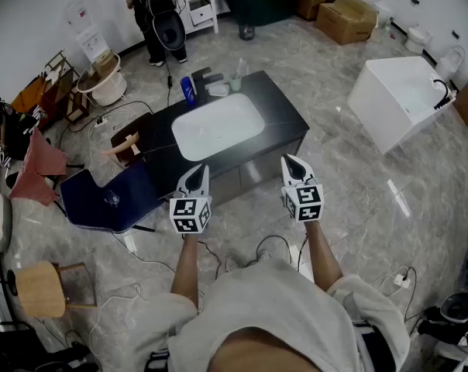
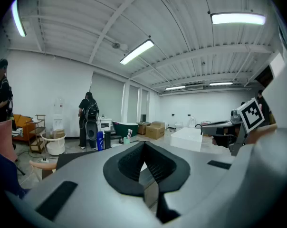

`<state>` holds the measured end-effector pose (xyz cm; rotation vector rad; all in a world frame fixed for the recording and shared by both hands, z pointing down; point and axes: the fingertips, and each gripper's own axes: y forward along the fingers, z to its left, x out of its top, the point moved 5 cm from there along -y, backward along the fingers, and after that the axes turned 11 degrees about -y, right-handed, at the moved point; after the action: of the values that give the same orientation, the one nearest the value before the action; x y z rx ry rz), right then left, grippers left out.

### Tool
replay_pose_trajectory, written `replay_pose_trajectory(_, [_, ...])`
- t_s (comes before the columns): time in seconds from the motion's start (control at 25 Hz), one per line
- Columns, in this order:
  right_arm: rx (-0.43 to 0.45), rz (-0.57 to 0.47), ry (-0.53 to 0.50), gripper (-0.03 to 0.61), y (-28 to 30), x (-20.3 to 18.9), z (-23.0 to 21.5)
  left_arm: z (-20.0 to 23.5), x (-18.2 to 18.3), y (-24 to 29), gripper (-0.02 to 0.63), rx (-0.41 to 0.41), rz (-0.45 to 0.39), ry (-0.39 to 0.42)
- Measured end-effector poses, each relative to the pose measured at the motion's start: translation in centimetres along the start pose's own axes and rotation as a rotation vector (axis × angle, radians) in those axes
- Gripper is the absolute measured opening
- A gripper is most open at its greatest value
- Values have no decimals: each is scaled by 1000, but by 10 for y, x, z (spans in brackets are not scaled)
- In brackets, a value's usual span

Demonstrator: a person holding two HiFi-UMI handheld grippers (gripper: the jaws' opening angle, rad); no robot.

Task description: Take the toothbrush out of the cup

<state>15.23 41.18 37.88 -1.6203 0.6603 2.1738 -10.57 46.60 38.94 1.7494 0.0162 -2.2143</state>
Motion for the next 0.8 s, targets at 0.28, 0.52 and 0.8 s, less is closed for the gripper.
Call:
replay_pose_trajectory(0.28, [5, 2, -3, 12, 0, 5, -5, -6, 3, 4, 25, 0, 1, 1])
replay_pose_trajectory(0.52, [24, -6, 4, 12, -2, 2, -10, -16, 2, 8, 25, 8, -6, 0])
replay_pose_trajectory(0.8, [41, -7, 6, 12, -4, -9, -28, -34, -1, 21, 25, 22, -10, 6])
